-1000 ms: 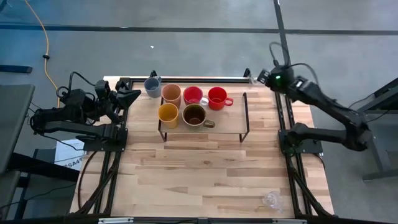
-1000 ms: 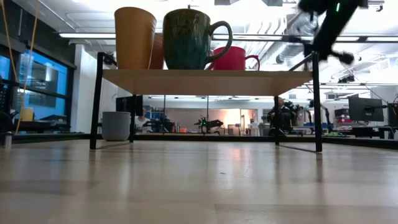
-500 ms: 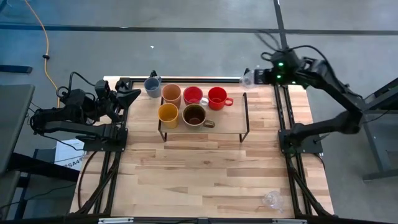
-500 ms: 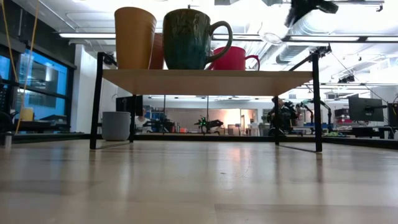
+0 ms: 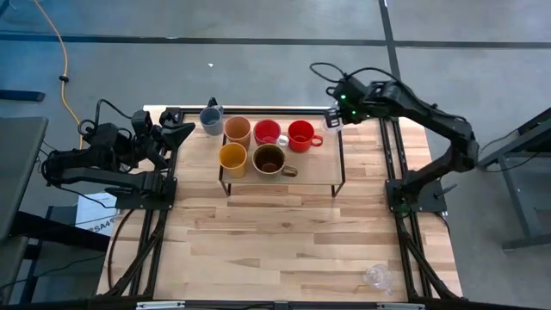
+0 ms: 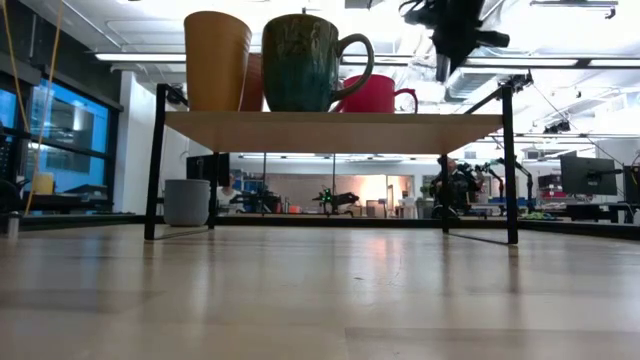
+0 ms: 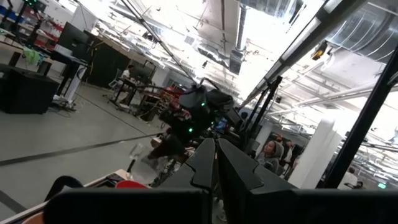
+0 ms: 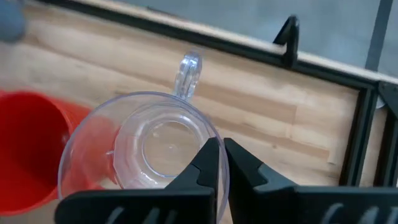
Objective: Stack small to large cups/mugs on shelf
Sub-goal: Put the top transparent mug on the shelf
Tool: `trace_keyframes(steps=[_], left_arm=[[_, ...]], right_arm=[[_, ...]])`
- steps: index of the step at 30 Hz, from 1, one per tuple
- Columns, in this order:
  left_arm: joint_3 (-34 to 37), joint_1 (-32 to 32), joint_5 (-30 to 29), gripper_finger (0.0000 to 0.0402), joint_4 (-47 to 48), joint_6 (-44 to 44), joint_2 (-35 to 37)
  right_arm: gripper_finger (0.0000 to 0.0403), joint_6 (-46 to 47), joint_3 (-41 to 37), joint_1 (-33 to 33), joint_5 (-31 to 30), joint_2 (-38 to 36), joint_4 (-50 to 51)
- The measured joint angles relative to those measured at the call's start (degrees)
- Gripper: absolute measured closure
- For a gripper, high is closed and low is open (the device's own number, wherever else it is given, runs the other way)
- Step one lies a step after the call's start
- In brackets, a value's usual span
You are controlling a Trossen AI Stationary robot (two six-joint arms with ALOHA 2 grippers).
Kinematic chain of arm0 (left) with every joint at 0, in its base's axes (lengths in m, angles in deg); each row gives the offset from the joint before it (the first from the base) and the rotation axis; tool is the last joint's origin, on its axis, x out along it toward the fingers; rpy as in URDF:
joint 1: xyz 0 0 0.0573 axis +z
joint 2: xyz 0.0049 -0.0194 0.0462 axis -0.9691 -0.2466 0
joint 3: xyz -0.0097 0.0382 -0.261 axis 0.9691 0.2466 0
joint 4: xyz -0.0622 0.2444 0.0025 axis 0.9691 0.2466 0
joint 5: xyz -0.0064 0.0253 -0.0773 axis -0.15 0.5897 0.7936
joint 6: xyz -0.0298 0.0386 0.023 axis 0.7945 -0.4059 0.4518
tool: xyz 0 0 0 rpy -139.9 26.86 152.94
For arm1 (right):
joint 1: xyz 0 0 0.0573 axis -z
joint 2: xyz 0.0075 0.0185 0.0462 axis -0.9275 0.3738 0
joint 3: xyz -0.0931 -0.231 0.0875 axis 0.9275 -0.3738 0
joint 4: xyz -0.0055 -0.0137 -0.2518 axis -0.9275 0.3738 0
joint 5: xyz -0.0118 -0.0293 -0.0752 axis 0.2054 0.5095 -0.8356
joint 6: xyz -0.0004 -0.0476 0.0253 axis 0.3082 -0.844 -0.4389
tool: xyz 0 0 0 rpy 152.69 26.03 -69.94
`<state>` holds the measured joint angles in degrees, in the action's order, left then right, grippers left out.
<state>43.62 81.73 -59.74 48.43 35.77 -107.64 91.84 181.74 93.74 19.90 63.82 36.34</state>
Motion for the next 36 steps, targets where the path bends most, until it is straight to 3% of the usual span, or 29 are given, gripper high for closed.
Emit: trace_keyframes(steps=[6, 23, 36], left_arm=[[0.00, -0.01, 0.01, 0.0394, 0.02, 0.00, -0.01], [0.00, 0.00, 0.01, 0.0394, 0.02, -0.01, -0.01], [0.00, 0.00, 0.01, 0.0394, -0.03, -0.57, 0.01]], right_arm=[[0.0403, 0.74, 0.01, -1.56, 0.58, 2.58, 0.51], [0.0403, 24.09, 0.02, -7.42, -4.78, 6.11, 4.90], [0.0403, 33.45, 0.02, -9.61, -5.48, 6.92, 9.10]])
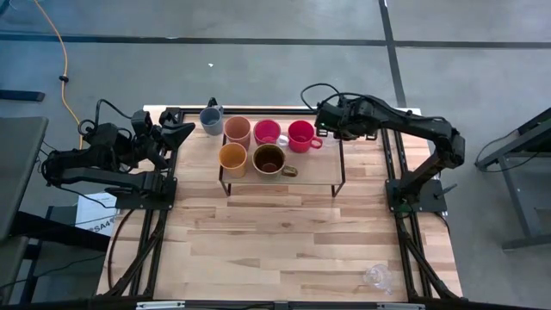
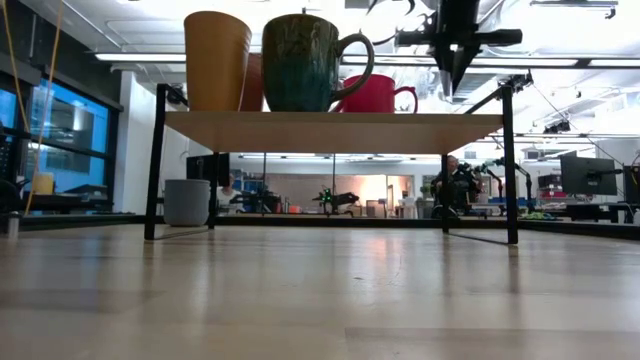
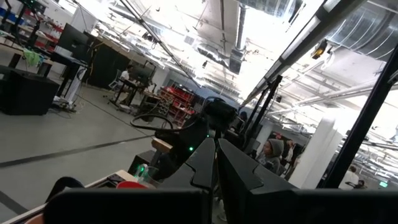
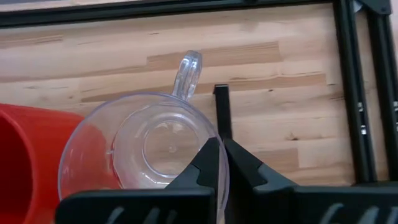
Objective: Stack small to large cups/mugs on shelf
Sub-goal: Put the top transparent mug on the shelf
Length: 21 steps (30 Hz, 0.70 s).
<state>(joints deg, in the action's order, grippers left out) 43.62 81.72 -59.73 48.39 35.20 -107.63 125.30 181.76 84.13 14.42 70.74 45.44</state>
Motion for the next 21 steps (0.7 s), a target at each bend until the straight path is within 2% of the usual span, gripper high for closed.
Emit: trace_keyframes(steps=[8, 21], left_arm=[[0.00, 0.00, 0.00, 0.0394, -0.10, -0.13, 0.00], [-0.11, 0.00, 0.00, 0.0394, -0.31, -1.17, 0.24]], right_arm=[[0.0403, 0.17, 0.00, -0.03, 2.81, 1.43, -0.65], [0.0403, 1.61, -0.02, -0.01, 0.91, 2.54, 0.07]])
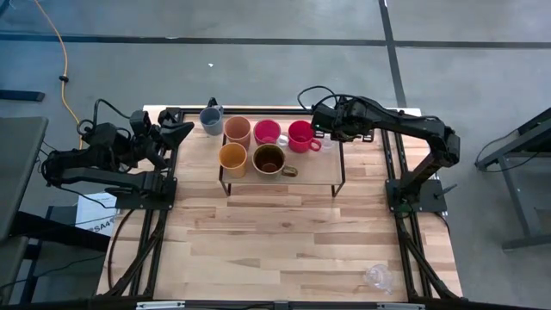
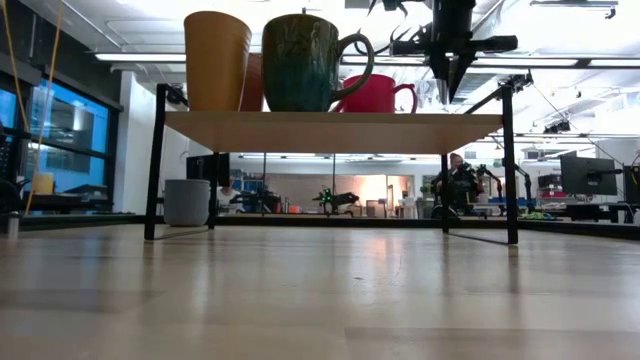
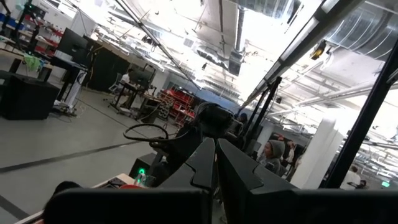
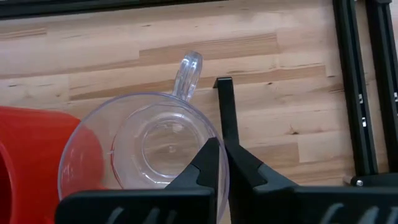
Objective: Stack small to large cups/mugs on shelf
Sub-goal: Put the top transparent mug on the shelf, then put the gray mug on the shelf
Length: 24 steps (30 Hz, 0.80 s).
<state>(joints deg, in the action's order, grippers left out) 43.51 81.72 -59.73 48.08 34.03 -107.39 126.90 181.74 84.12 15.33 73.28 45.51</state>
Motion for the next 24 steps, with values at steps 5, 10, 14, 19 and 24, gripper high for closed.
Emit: trace_keyframes(steps=[5, 10, 14, 19, 24], left_arm=[[0.00, -0.02, 0.00, 0.0394, -0.07, -0.19, 0.00], [-0.01, 0.01, 0.00, 0.0394, -0.10, -0.23, 0.00], [-0.02, -0.01, 0.00, 0.0394, -0.11, -0.23, 0.00], [-0.04, 0.00, 0.00, 0.0394, -0.11, -0.23, 0.00], [-0.04, -0.01, 0.00, 0.0394, -0.11, -0.19, 0.00]], right_arm=[[0.0397, -0.41, 0.00, 0.00, 0.13, -0.02, 0.00], [0.0361, -0.42, 0.00, 0.00, 0.36, -0.02, 0.00], [0.0324, -0.44, 0.00, 0.00, 0.36, -0.02, -0.02], [0.0295, -0.66, 0.00, 0.00, 0.38, -0.02, 0.00], [0.0279, -0.66, 0.00, 0.00, 0.36, -0.02, 0.00]])
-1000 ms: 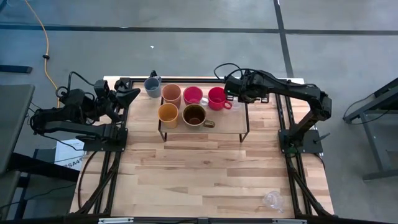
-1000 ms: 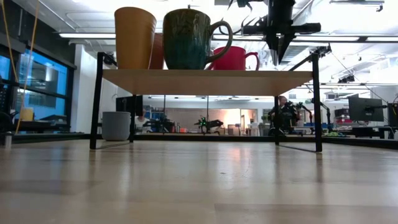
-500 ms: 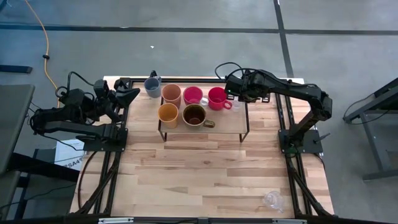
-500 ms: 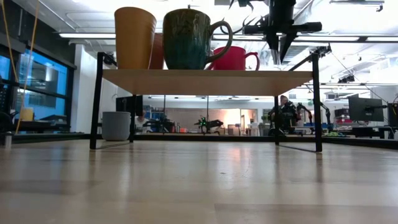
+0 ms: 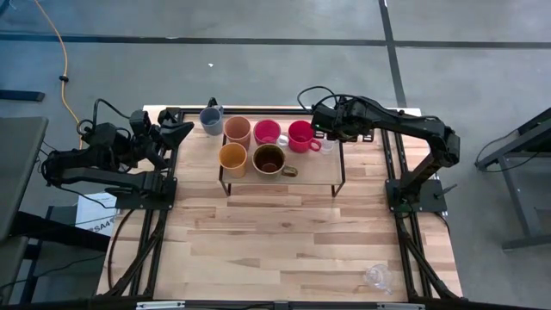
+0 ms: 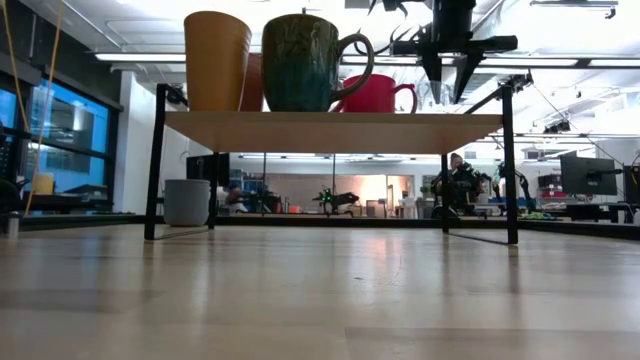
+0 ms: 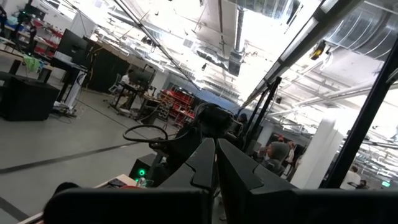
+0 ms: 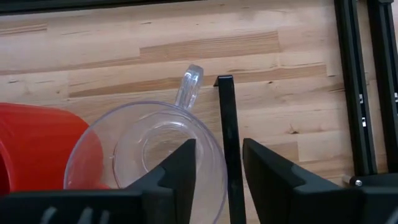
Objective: Stack small to large cups/mugs on shelf
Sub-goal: Put the gray mug on the shelf
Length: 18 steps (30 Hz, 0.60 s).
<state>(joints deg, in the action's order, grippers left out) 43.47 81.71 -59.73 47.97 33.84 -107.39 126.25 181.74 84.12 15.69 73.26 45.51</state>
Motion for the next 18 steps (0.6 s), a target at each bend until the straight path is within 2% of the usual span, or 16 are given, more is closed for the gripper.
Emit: trace_keyframes(steps=[12, 18], left_arm=[[0.00, 0.01, 0.00, 0.0394, 0.01, 0.34, 0.00], [0.00, 0.01, 0.00, 0.0394, 0.11, 0.34, 0.00]], right_arm=[[0.0257, -2.84, 0.00, 0.04, -2.00, -4.86, 0.57], [0.0251, -15.92, 0.00, -0.35, -4.24, -9.84, 0.46]])
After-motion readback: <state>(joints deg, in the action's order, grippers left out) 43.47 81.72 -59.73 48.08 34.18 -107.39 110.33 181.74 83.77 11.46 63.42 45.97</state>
